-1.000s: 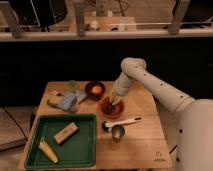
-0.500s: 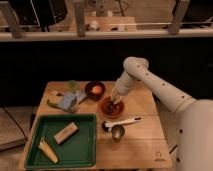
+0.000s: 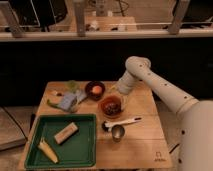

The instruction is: Place grapes in red bowl

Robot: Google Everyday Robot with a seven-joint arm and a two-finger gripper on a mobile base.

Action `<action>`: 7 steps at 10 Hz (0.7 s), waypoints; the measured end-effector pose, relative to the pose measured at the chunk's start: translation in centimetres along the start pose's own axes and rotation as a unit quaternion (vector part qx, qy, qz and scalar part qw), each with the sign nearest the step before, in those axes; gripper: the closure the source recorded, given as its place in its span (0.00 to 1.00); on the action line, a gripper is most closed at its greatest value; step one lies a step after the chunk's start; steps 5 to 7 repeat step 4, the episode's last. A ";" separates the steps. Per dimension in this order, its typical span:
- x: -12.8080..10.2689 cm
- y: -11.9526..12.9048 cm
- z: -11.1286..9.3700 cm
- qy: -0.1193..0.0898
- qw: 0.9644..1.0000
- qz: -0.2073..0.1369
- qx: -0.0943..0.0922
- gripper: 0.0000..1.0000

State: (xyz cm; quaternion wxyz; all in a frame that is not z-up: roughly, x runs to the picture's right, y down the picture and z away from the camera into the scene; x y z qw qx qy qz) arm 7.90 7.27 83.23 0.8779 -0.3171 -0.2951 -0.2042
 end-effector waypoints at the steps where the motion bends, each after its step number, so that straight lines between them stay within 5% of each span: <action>1: 0.1 0.0 -0.2 0.001 1.000 0.001 0.005 0.20; 7: 0.5 0.1 -1.0 0.006 1.000 0.004 0.017 0.20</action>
